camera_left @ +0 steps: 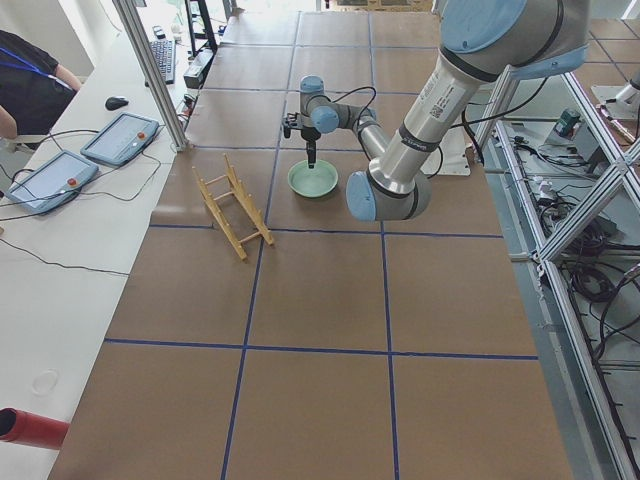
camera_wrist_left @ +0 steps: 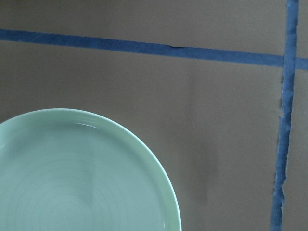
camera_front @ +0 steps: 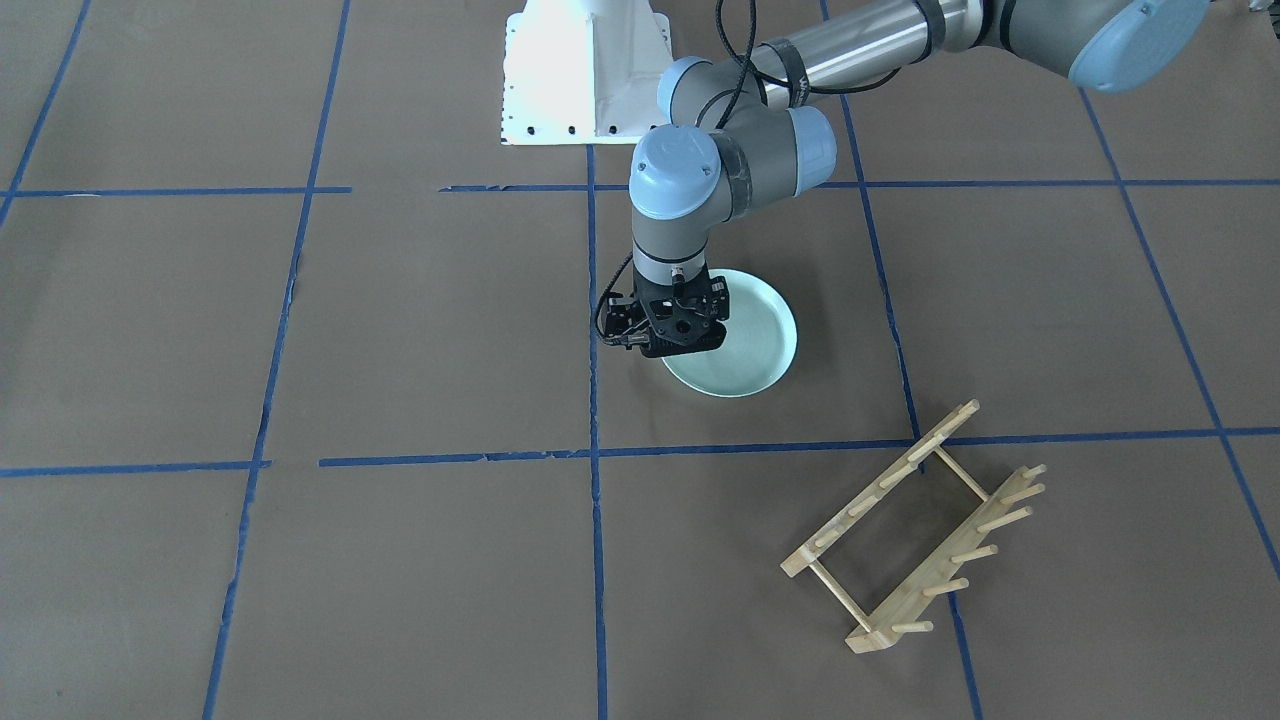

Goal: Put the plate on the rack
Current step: 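Close the left gripper on the plate's rim nearest the robot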

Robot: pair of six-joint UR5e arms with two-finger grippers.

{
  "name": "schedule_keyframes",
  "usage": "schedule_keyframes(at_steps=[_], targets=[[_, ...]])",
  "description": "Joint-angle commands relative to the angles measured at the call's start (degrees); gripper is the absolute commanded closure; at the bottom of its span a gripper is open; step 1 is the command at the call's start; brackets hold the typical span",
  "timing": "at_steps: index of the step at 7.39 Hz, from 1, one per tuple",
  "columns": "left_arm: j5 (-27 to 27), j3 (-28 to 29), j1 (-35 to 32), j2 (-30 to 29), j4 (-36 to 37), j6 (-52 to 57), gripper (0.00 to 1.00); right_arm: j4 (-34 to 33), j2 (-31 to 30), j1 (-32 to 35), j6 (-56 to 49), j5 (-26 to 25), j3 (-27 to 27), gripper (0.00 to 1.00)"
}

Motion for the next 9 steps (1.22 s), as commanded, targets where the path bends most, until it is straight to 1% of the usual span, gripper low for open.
schedule_keyframes(at_steps=[1,2,3,4,5,6,7,8,9], targets=[[0.0,0.6,0.6,0.2,-0.4,0.1,0.08,0.0,0.0,0.0,0.0,0.0,0.0,0.0],[0.0,0.4,0.6,0.2,-0.5,0.0,0.13,0.0,0.0,0.0,0.0,0.0,0.0,0.0],[0.0,0.3,0.6,0.1,-0.5,-0.1,0.26,0.0,0.0,0.0,0.0,0.0,0.0,0.0],[0.0,0.3,0.6,0.1,-0.5,-0.2,0.47,0.0,0.0,0.0,0.0,0.0,0.0,0.0],[0.0,0.3,0.7,0.1,-0.6,-0.1,0.67,0.0,0.0,0.0,0.0,0.0,0.0,0.0],[0.0,0.3,0.7,0.1,-0.6,-0.1,0.78,0.0,0.0,0.1,0.0,0.0,0.0,0.0],[0.0,0.3,0.8,0.1,-0.6,0.0,0.94,0.0,0.0,0.0,0.0,0.0,0.0,0.0],[0.0,0.2,0.8,0.0,-0.6,-0.1,1.0,0.0,0.0,0.1,0.0,0.0,0.0,0.0],[0.1,-0.2,0.8,-0.1,-0.4,-0.1,1.0,0.0,0.0,0.0,0.0,0.0,0.0,0.0]])
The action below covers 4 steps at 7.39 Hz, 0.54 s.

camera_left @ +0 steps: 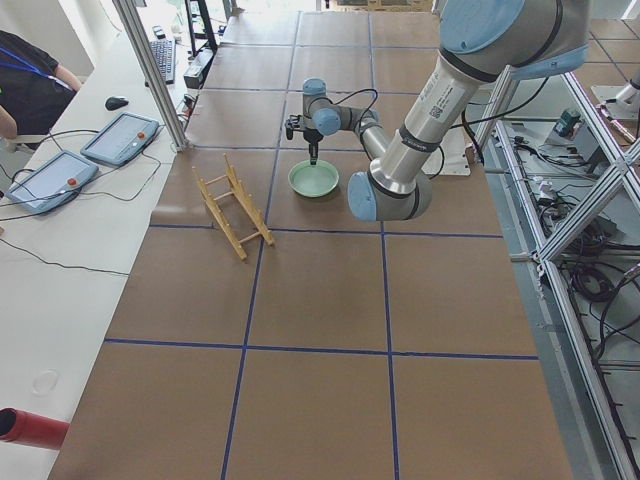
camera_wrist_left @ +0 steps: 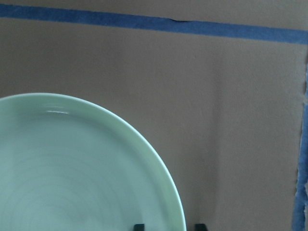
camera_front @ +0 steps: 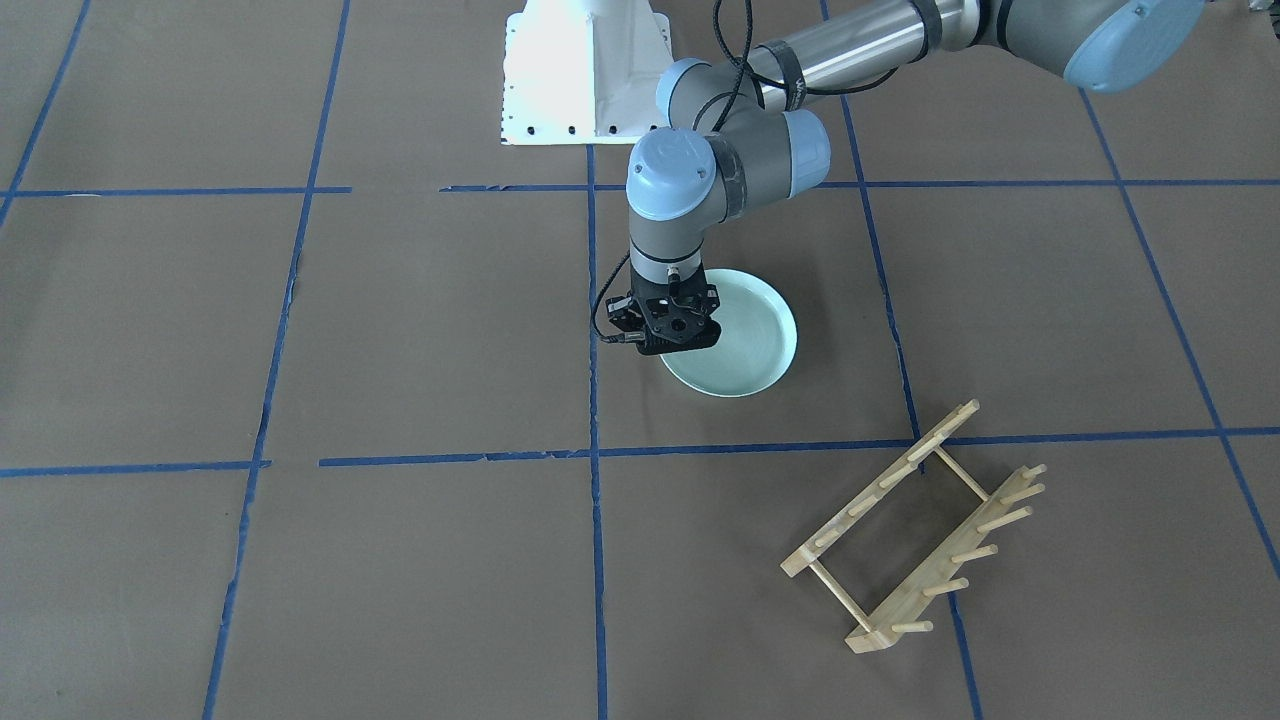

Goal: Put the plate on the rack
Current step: 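Close the left gripper on the plate's rim nearest the robot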

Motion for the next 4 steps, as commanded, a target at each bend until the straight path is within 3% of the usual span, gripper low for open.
schedule_keyframes(at_steps=[1,4], targets=[[0.0,-3.8,-0.2,0.2,2.0,0.0,1.0,0.0,0.0,0.0,0.0,0.0,0.0,0.0],[0.1,-25.5,-4.7,-0.2,24.0,0.1,1.0,0.0,0.0,0.0,0.0,0.0,0.0,0.0]])
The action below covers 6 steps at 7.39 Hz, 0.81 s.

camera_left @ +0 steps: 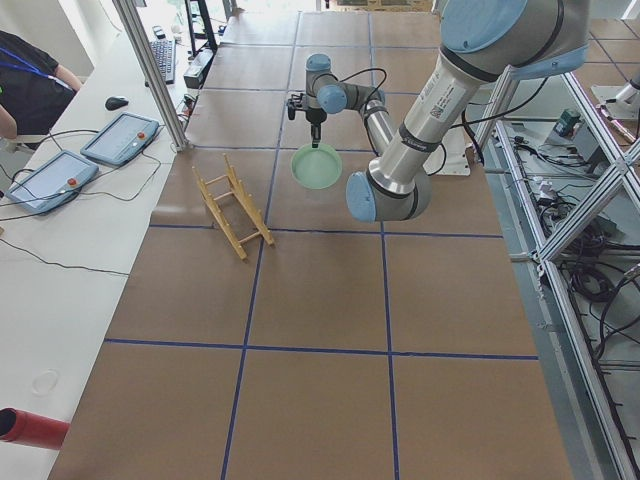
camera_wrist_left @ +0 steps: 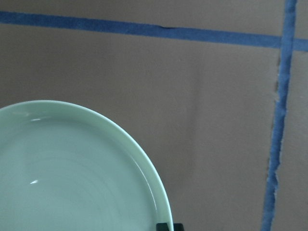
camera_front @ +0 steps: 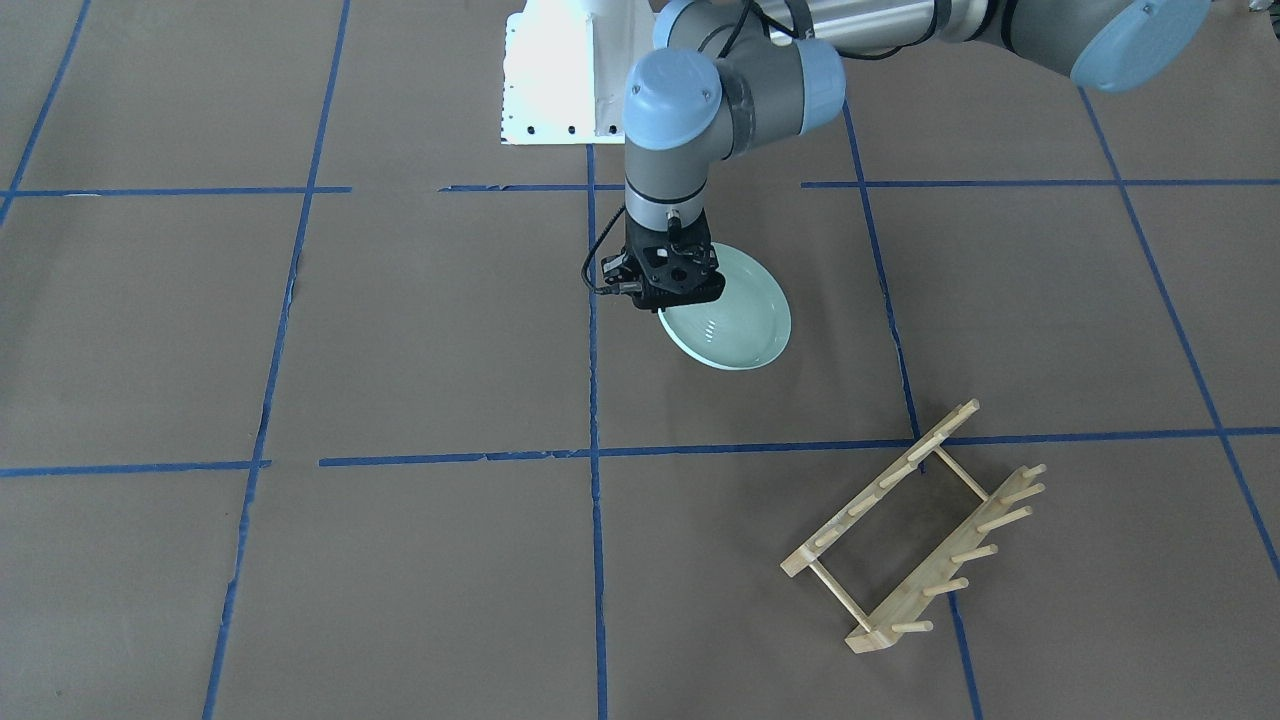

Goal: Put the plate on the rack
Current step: 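Lift the plate with the left gripper and tilt it upright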

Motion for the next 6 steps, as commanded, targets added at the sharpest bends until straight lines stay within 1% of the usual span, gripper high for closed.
schedule_keyframes(at_steps=[1,3,4,5,6], targets=[[-0.1,-14.3,-5.7,-0.6,12.6,0.1,1.0,0.0,0.0,0.0,0.0,0.0,0.0,0.0],[-1.9,-19.7,-15.9,-0.6,13.1,0.3,1.0,0.0,0.0,0.0,0.0,0.0,0.0,0.0],[-4.3,-21.9,-19.3,-0.3,11.8,0.9,1.0,0.0,0.0,0.0,-0.1,0.0,0.0,0.0],[-4.9,-22.5,-21.9,-0.2,7.6,0.7,1.0,0.0,0.0,0.0,0.0,0.0,0.0,0.0],[-6.5,-22.4,-24.0,2.7,-0.2,-0.1,1.0,0.0,0.0,0.0,0.0,0.0,0.0,0.0]])
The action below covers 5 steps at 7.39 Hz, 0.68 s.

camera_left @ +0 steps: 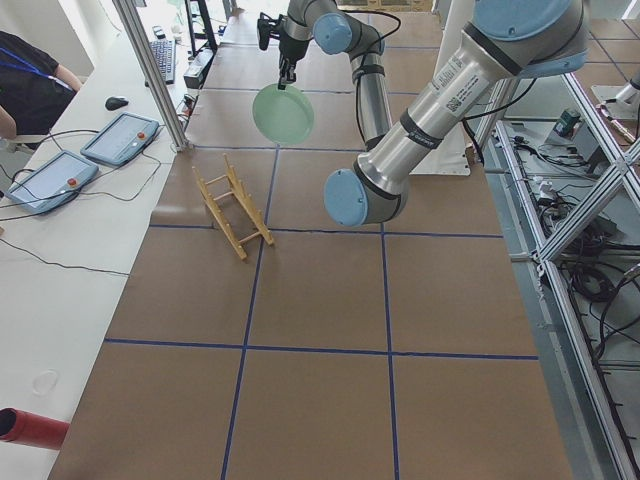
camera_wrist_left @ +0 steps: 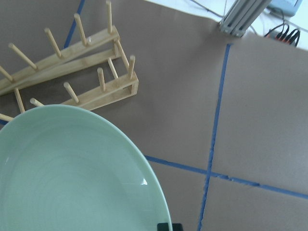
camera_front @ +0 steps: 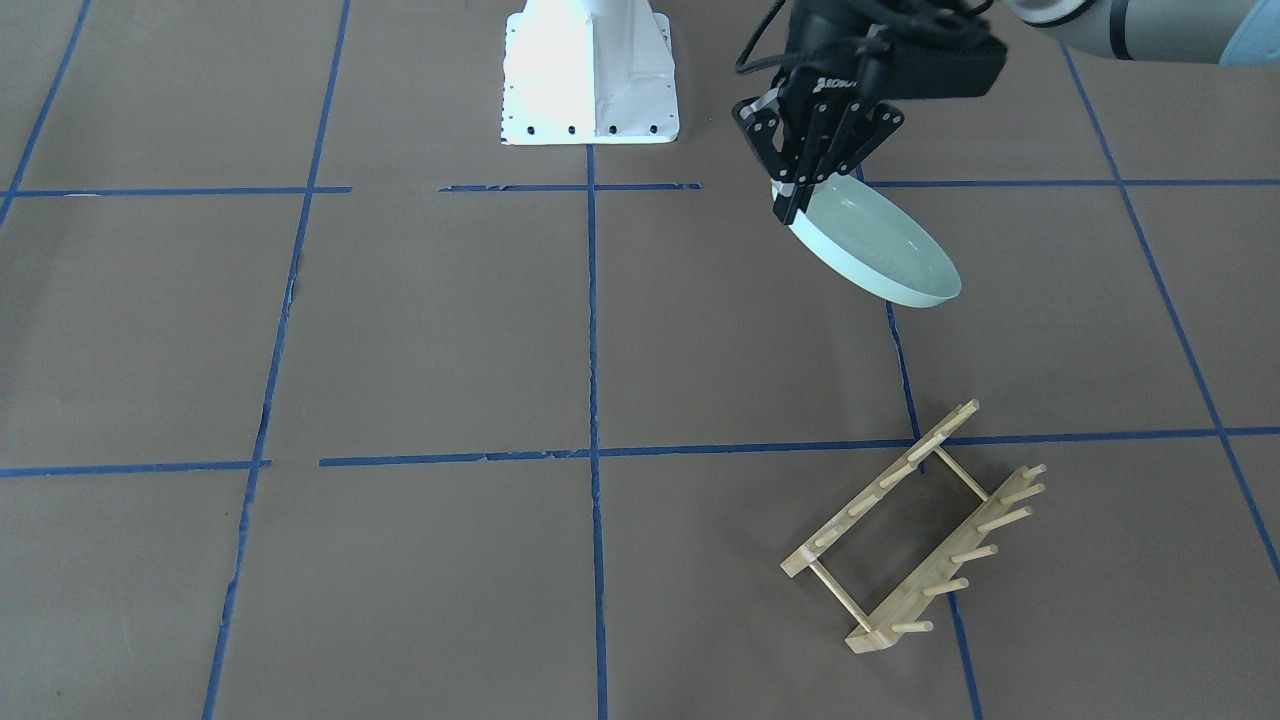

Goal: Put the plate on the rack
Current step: 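Lift the plate with the left gripper and tilt it upright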

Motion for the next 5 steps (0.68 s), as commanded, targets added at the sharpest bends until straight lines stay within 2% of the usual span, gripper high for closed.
schedule_keyframes(at_steps=[1,3,5], targets=[[-2.8,-0.3,-4.3,6.4,-17.4,-3.3,1.0,0.0,0.0,0.0,0.0,0.0,0.0,0.0],[-2.9,0.9,-5.2,17.9,-46.1,-17.6,1.0,0.0,0.0,0.0,0.0,0.0,0.0,0.0],[-2.6,10.1,-5.6,21.8,-72.7,-29.2,1.0,0.0,0.0,0.0,-0.1,0.0,0.0,0.0]])
